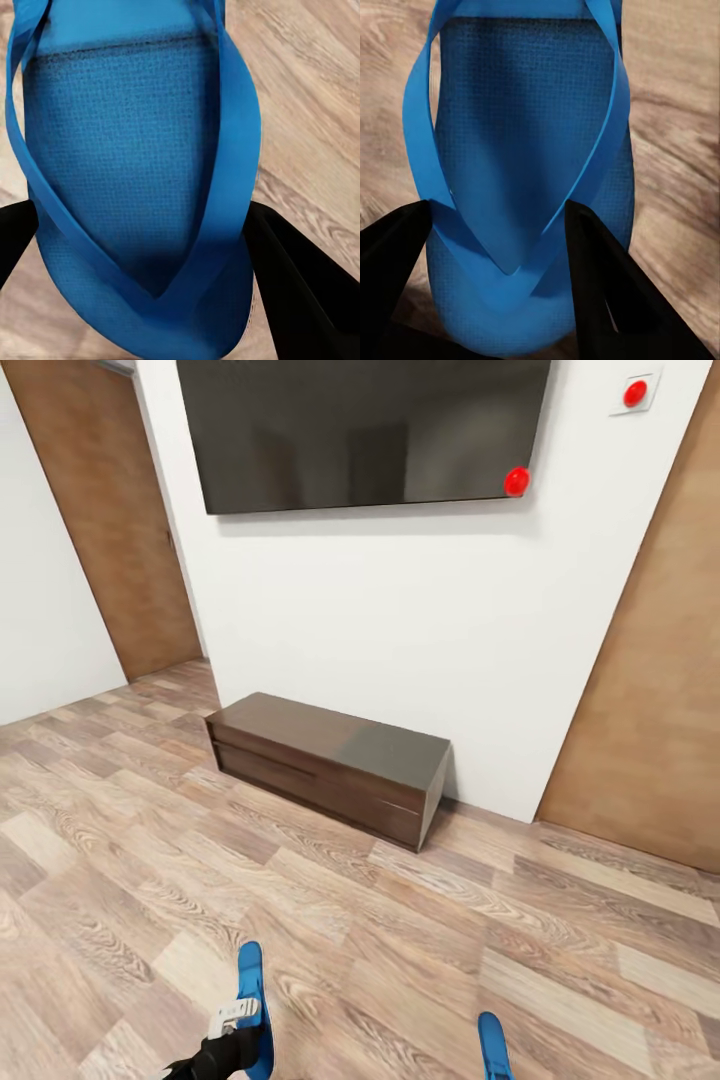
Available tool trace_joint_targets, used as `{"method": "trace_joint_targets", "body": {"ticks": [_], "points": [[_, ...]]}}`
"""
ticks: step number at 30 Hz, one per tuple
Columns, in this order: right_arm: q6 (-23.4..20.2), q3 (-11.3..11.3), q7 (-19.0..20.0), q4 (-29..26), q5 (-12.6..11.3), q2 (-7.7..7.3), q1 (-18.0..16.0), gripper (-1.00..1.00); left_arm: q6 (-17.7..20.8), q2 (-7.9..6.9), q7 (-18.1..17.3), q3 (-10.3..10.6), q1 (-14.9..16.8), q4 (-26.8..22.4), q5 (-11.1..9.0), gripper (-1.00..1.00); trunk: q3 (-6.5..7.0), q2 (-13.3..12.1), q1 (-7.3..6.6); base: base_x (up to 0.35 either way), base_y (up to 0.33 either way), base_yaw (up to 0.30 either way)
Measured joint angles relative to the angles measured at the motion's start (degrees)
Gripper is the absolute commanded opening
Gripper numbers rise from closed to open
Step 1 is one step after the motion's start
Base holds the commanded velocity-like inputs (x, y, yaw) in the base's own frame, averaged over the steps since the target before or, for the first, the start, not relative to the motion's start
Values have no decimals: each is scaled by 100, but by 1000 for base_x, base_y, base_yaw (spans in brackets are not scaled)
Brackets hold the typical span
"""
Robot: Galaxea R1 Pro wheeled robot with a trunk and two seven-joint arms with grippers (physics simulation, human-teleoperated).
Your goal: In the bedroom, move the book from the bed onto either nightstand, and place the two sandals side by side next to the bed.
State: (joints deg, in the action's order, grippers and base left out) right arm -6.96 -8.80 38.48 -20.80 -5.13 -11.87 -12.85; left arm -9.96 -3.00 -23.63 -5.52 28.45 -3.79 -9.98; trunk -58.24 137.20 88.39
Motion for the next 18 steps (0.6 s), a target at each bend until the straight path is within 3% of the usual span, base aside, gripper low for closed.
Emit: {"method": "trace_joint_targets", "body": {"ticks": [18], "points": [[0, -1, 0, 0, -3, 0, -4, -100, -2, 0, 0, 1, -3, 0, 0, -100, 0, 0, 0, 0, 0, 294]]}}
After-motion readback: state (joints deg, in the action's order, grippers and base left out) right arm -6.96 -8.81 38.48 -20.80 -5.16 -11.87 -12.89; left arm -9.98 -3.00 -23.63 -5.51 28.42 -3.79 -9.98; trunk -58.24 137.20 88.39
